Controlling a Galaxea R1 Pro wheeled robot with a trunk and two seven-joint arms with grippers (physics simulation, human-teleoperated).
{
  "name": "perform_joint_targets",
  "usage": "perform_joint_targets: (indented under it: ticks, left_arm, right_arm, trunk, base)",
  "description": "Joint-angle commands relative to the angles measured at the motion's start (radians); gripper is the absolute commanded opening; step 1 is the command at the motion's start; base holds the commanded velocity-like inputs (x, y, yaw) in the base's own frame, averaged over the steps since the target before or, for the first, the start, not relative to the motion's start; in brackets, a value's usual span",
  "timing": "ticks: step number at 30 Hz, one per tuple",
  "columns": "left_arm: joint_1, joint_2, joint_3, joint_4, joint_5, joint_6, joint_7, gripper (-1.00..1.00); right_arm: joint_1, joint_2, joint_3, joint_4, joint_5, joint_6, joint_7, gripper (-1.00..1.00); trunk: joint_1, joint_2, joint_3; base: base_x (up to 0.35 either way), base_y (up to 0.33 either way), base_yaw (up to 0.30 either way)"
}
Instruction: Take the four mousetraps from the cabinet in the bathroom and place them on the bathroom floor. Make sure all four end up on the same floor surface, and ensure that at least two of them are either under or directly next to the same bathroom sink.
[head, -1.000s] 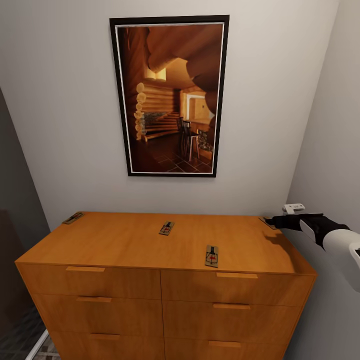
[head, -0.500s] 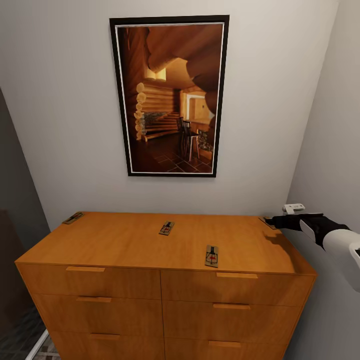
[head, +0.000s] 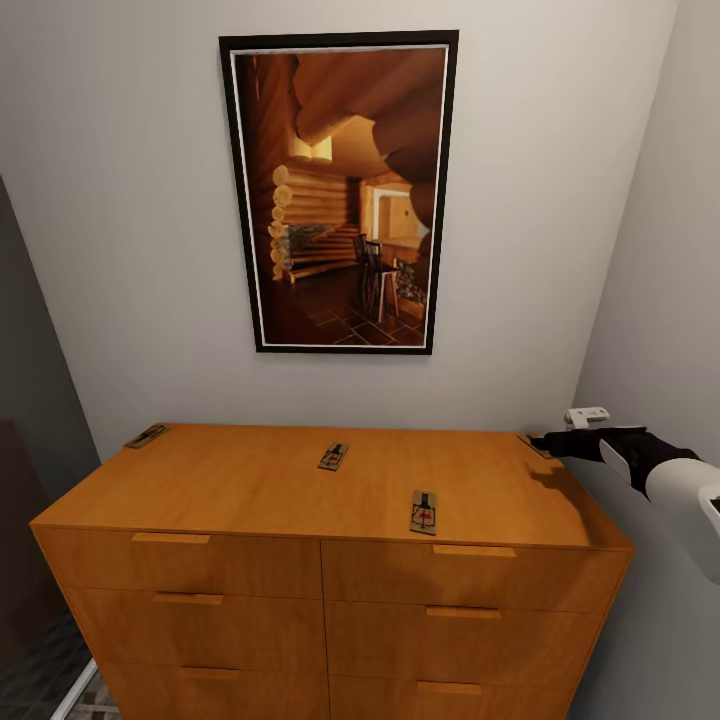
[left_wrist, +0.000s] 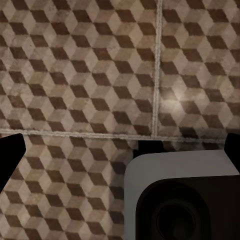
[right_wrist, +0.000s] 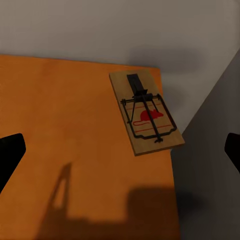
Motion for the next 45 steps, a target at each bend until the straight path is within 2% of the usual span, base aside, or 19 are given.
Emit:
perform_joint_targets:
  ticks: [1, 27, 45]
  left_arm:
    - [0.000, 0.000, 0.000, -0.002, 0.000, -0.001, 0.000, 1.00]
    - [0.000, -0.001, -0.001, 0.004, 0.001, 0.000, 0.000, 1.00]
    - [0.000, 0.000, -0.003, 0.138, 0.001, 0.000, 0.000, 1.00]
  right_arm:
    - [0.000, 0.000, 0.003, -0.002, 0.008, 0.004, 0.005, 1.00]
    - [0.000, 0.000, 0.003, -0.002, 0.008, 0.005, 0.003, 1.00]
    - [0.000, 0.000, 0.003, -0.002, 0.008, 0.005, 0.002, 1.00]
  trunk:
    - [0.000, -0.001, -0.001]
    - [0.000, -0.001, -0.001]
    - [0.000, -0.001, -0.001]
  base:
    - [0.034, 0.000, 0.000]
    - [0.175, 0.000, 0.000]
    - [0.020, 0.000, 0.000]
